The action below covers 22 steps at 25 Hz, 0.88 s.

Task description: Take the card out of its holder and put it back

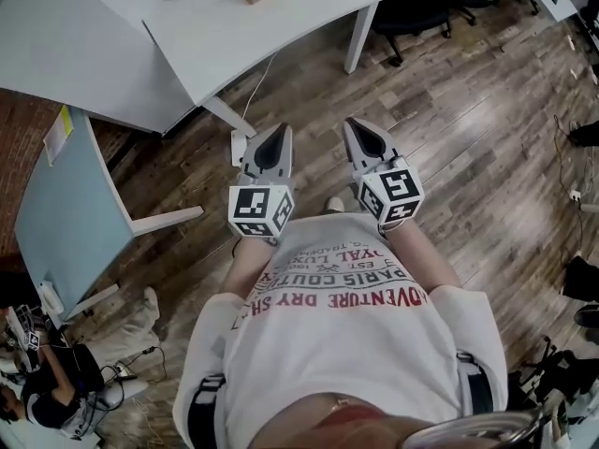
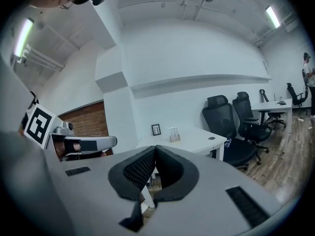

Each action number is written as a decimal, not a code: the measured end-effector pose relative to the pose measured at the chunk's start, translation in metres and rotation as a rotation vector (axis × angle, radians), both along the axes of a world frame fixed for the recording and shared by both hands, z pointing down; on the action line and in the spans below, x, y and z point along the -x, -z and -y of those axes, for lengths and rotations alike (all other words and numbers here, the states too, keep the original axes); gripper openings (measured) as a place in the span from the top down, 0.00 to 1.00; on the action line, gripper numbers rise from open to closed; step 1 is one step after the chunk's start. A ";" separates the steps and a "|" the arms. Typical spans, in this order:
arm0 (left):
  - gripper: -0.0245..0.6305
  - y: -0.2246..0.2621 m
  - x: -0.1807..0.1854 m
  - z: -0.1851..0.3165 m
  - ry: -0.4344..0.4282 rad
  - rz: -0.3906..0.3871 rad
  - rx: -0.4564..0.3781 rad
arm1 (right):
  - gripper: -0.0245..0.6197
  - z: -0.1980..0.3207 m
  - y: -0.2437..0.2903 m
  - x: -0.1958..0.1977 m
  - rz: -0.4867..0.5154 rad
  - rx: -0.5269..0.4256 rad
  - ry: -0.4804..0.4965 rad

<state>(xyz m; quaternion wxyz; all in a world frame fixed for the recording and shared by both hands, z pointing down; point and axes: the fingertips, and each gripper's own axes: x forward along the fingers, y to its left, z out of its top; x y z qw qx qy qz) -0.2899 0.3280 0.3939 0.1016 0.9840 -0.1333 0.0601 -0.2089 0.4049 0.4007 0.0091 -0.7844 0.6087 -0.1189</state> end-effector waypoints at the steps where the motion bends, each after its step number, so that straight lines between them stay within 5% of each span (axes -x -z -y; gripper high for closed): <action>1: 0.93 -0.002 -0.009 -0.002 0.003 0.005 0.001 | 0.92 0.001 -0.002 -0.008 0.004 0.004 0.009; 13: 0.93 -0.025 -0.098 0.040 0.019 0.048 0.023 | 0.92 0.041 -0.019 -0.100 0.034 0.020 0.027; 22: 0.93 -0.015 -0.195 0.133 -0.043 0.034 0.017 | 0.92 0.126 -0.008 -0.200 0.025 0.018 -0.055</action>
